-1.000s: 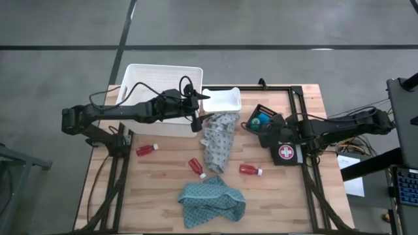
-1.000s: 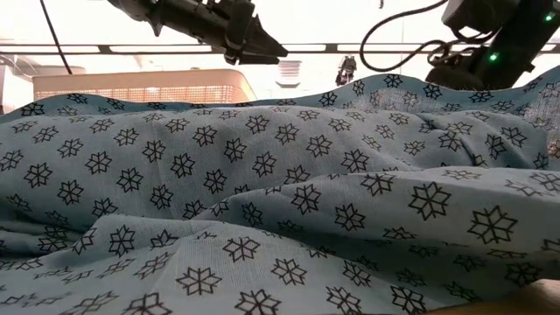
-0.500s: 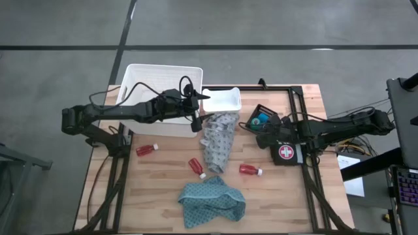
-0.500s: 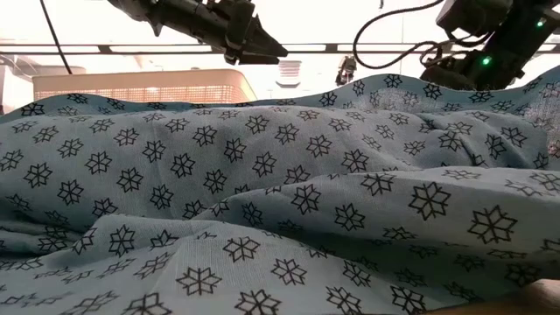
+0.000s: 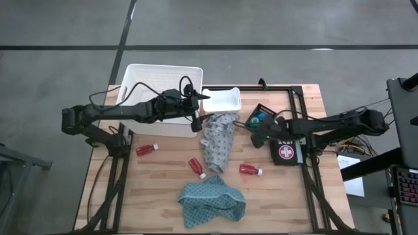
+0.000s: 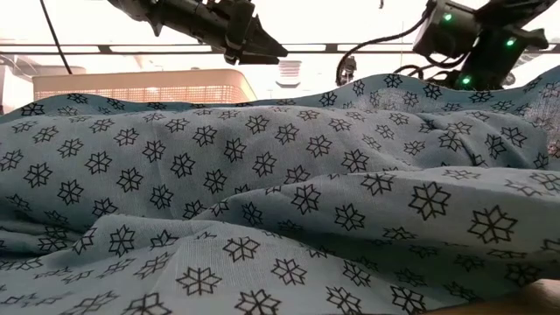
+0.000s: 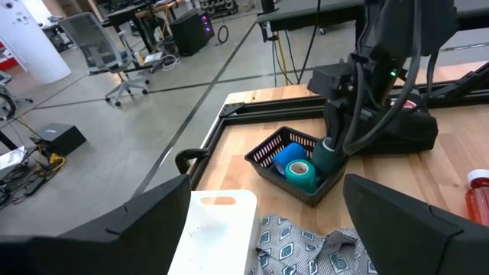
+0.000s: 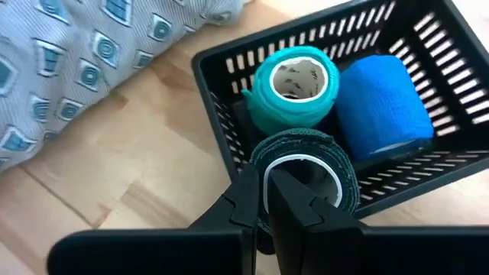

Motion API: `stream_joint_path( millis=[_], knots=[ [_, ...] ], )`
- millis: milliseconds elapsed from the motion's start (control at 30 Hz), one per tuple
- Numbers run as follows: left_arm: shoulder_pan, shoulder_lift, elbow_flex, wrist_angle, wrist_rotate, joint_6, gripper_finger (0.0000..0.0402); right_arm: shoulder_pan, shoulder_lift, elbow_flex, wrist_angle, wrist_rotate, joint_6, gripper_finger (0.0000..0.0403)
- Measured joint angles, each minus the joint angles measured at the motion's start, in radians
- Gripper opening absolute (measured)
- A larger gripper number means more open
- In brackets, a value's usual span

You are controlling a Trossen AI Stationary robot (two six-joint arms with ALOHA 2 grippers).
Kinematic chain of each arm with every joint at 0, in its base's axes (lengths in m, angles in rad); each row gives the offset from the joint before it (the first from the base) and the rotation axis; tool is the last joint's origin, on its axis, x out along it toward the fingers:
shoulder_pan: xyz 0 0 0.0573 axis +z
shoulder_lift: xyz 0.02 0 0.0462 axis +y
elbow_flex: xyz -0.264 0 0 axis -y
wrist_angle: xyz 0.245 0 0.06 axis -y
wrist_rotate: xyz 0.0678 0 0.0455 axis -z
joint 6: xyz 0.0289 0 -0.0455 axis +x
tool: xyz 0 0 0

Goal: Pick & Place Medicine items
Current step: Put the green bandage into the black bin

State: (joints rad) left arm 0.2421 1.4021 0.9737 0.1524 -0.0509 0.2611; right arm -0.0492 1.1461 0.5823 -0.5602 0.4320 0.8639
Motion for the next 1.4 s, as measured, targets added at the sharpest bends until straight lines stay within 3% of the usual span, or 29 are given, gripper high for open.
stream_joint_path(
  millis=[333,900,1400],
  knots=[
    [0.0,0.0,0.0,0.0,0.0,0.0,0.0348,-0.017,-0.008,0.001,0.021,-0.022,-0.026,0.0016],
    [0.0,0.0,0.0,-0.061,0.0,0.0,0.0347,-0.017,-0.027,-0.001,0.021,-0.012,-0.034,0.014],
    [0.0,0.0,0.0,-0.079,0.0,0.0,0.0347,-0.017,-0.027,0.033,0.017,0.013,-0.034,0.0163]
  ],
)
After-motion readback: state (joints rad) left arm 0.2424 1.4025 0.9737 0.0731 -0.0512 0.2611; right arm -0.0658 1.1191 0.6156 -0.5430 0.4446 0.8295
